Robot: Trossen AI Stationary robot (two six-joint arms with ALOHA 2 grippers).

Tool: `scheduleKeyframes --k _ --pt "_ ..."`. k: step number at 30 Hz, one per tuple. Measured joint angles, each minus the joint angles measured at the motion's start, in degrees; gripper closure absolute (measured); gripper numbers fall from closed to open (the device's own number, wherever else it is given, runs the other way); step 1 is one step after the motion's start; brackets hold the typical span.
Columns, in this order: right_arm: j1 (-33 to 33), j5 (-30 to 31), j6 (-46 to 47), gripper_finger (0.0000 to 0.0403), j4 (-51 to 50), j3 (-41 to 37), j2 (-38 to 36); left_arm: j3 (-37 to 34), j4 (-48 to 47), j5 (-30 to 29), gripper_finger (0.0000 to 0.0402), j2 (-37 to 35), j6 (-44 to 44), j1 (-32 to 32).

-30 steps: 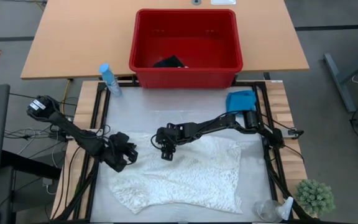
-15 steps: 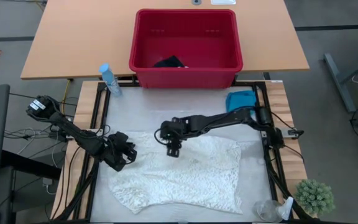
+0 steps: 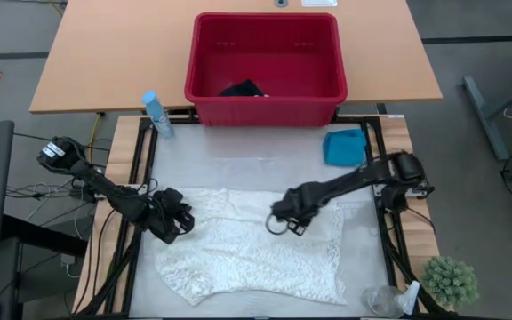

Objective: Fold laundry
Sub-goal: Fold the white blouse

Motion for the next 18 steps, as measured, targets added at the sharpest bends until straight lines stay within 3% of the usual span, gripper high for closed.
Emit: scheduleKeyframes --k 7,12,18 --pt "3.29 2.81 14.43 0.0214 0.48 -10.72 -10.63 0.05 -1.89 0.67 0.0336 -0.02 -0.28 0.00" --pt "3.00 1.93 16.62 0.0214 7.10 -18.07 -11.79 -1.07 -0.82 1.25 0.0336 -0.09 -1.28 0.00" --pt "3.38 1.18 19.54 0.0214 5.83 -20.01 -11.39 -1.53 -0.58 2.03 0.0336 -0.09 -2.98 0.00"
